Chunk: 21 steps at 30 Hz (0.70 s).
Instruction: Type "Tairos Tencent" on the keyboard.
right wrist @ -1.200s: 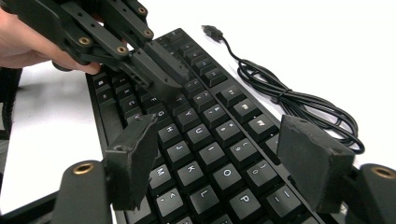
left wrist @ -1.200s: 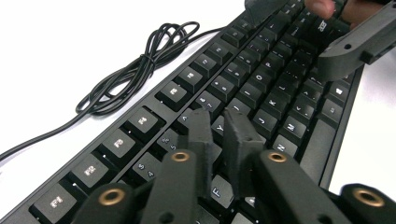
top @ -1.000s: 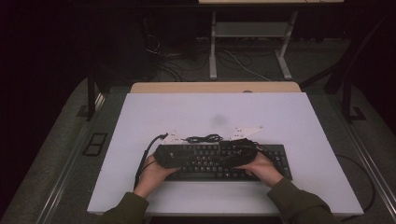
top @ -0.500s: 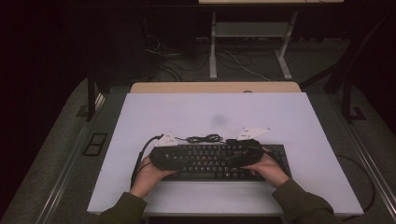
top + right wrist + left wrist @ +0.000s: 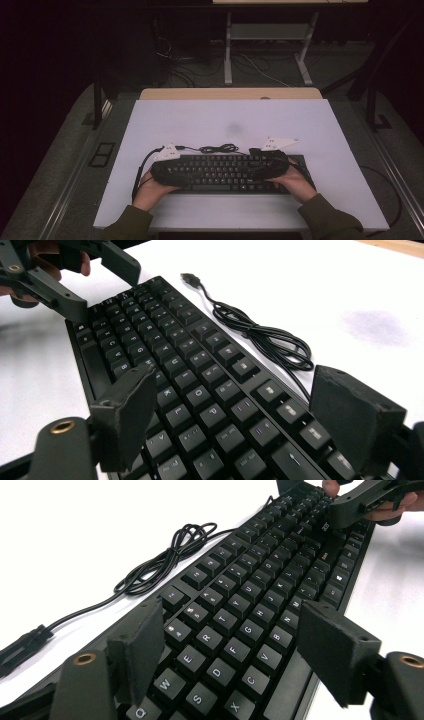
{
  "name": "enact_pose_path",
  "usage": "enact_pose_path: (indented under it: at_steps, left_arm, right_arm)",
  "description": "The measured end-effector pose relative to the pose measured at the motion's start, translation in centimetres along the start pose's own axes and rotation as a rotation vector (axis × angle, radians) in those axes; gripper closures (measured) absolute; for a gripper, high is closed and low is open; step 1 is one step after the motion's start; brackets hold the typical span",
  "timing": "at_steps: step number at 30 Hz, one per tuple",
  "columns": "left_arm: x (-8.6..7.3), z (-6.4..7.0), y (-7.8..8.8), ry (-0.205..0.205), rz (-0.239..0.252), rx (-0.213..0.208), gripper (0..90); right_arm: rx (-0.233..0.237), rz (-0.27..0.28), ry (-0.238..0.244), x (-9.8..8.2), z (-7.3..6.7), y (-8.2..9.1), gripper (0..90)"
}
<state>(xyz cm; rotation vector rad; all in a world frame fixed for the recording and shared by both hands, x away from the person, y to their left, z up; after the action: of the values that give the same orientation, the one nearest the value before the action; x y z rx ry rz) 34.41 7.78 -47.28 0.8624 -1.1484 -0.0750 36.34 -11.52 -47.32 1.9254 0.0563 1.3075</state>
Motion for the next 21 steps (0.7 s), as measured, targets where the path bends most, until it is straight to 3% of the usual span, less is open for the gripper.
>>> enact_pose_path:
  at_steps: [12, 21]
  left_arm:
    - [-1.0, -0.7, 1.9, 0.011, 0.041, 0.045, 13.3]
    - [-2.1, -1.0, 2.5, 0.035, 0.032, 0.055, 7.6]
  right_arm:
    - [-0.032, 0.012, -0.008, -1.7, 1.0, 2.4, 18.7]
    - [-0.072, 0.047, -0.014, -3.1, 1.8, 4.5, 18.7]
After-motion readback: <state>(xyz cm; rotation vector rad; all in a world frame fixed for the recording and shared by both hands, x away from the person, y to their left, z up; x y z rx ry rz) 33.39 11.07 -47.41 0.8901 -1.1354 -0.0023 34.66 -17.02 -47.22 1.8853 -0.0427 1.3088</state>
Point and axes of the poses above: each handheld gripper's, and its own axes: y roughly backward along the jaws, x roughly out of its top, z roughly to its right, the point moved 10 cm from there along -y, roughly forward along the jaws, and after that the axes turned 7 degrees about -z, right-handed, at the moved point
